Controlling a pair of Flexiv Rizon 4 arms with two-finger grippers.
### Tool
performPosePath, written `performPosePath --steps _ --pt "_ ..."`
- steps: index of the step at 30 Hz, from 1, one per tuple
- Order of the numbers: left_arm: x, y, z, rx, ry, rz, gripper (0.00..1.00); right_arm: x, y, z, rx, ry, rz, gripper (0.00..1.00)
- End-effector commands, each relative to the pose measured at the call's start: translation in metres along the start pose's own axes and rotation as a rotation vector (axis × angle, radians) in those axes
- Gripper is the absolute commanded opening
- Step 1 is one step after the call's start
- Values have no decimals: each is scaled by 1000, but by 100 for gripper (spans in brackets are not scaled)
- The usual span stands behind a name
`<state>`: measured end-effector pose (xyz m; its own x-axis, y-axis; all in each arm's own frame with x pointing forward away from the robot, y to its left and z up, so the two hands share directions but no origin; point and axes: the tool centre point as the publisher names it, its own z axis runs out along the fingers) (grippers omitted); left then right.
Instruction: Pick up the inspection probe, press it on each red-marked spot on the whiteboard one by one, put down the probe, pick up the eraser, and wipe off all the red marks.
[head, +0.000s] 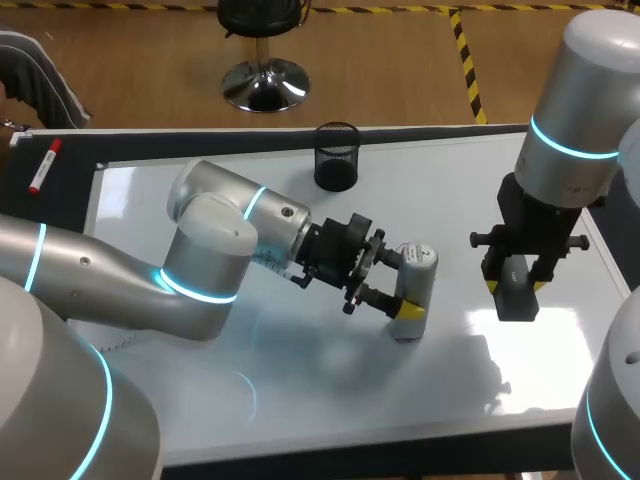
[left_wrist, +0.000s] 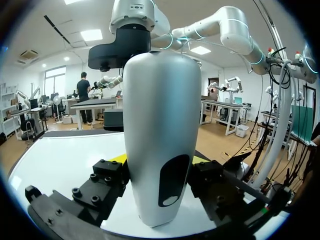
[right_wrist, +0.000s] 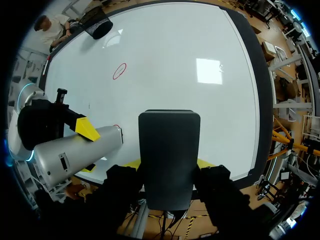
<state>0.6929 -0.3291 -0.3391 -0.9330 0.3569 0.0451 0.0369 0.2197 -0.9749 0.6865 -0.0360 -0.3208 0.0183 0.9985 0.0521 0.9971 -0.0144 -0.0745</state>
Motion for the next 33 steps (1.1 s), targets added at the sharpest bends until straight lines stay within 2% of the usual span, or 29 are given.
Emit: performPosePath --steps 1,33 --pt "4 16 6 -8 13 6 0 -1 0 -1 0 2 -2 0" --pt "6 17 4 4 15 4 0 -1 0 -1 0 2 -2 0"
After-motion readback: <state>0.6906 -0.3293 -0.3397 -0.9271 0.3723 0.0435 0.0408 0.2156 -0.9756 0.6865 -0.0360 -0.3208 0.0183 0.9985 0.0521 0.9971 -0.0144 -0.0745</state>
